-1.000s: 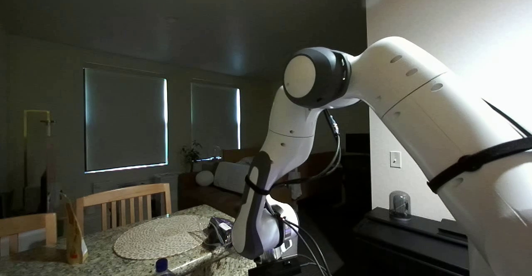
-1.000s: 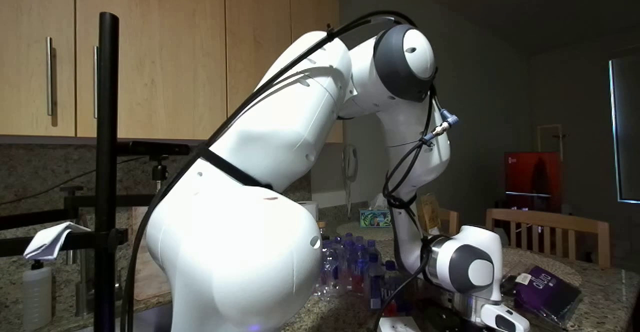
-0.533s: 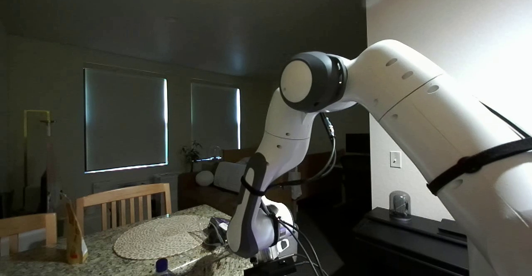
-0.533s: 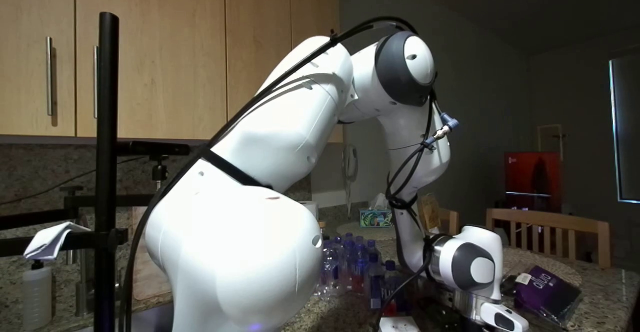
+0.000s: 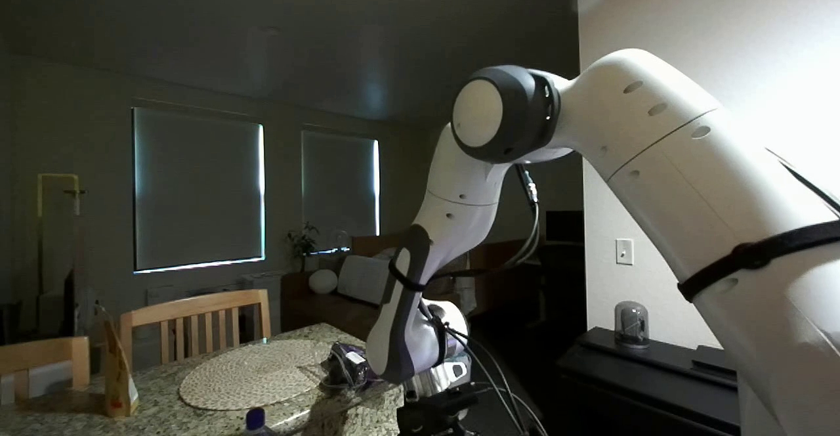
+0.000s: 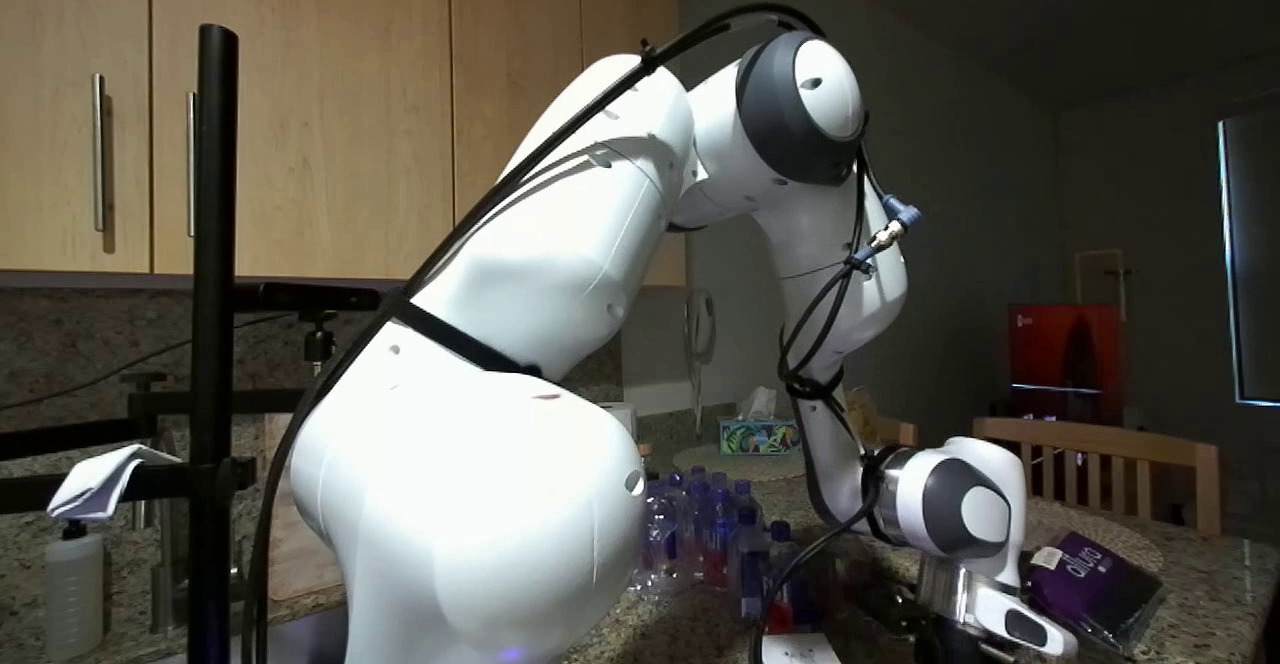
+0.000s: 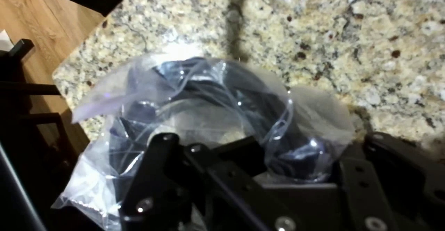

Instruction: Place the clear plastic with the black object inside it on the top part of the counter

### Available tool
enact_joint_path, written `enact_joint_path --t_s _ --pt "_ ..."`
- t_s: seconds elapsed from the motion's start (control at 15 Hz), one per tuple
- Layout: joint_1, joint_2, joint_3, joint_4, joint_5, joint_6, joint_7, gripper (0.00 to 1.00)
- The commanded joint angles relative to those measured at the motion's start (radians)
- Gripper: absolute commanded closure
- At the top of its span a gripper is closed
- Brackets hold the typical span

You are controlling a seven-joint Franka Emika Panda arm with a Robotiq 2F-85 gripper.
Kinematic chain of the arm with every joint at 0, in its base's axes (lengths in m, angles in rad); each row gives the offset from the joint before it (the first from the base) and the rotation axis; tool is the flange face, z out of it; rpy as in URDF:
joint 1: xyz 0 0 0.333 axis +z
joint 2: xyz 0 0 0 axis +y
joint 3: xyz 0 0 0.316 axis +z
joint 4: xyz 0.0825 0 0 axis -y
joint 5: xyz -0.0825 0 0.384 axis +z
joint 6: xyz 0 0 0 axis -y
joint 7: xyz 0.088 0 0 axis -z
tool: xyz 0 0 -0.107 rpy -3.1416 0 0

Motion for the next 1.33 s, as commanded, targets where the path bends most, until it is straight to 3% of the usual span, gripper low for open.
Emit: enact_joint_path --t_s 0.0,0.47,0.6,0.67,0.87,1.13,1.27 --pt "0.012 -0.169 -0.018 -0.069 -0.073 -0.095 0.026 0.94" --pt "-0.008 -0.326 0.032 0.002 -0.097 -0.16 0.059 0.94" --pt "-0.024 -0.313 0.056 0.07 -0.084 -0.261 0.008 0.94" --pt "-0.028 -0.308 0.056 0.03 -0.088 -0.182 0.027 0.94" --pt "-0.027 -0.308 0.068 0.068 -0.087 -0.235 0.026 0.94" --pt "-0.032 -0.303 0.068 0.068 -0.086 -0.236 0.025 0.95" --pt "-0.012 -0.318 0.058 0.078 -0.144 -0.188 0.098 0.95"
